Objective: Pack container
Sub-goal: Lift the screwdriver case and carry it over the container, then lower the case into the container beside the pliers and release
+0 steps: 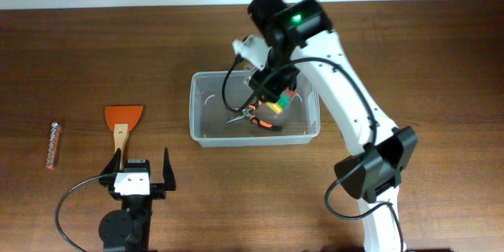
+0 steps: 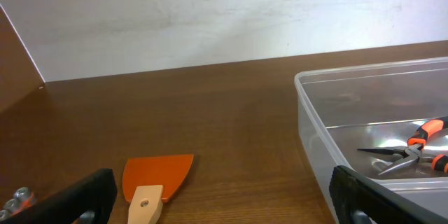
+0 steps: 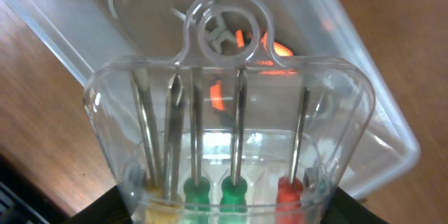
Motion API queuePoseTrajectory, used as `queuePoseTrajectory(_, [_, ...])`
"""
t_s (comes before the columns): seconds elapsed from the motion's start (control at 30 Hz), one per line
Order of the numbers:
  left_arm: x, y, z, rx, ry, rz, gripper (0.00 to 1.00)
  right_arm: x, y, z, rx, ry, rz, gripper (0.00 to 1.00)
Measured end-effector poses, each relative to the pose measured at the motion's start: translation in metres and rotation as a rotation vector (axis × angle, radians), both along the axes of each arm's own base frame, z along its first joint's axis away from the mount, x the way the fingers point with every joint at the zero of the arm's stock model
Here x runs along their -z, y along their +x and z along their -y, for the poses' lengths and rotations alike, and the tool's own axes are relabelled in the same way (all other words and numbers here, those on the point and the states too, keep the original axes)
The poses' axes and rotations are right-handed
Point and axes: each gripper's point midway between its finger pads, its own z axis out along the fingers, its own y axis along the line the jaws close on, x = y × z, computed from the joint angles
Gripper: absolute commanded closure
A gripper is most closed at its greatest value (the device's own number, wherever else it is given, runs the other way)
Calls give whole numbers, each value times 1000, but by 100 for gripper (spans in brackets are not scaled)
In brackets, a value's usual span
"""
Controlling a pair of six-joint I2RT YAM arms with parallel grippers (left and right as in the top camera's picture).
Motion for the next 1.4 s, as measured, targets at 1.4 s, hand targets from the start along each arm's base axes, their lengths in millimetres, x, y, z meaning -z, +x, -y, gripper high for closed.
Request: queuePoseTrajectory(1.4, [0, 0, 0, 0, 0, 0, 1, 117, 26, 41, 47, -51, -103, 31])
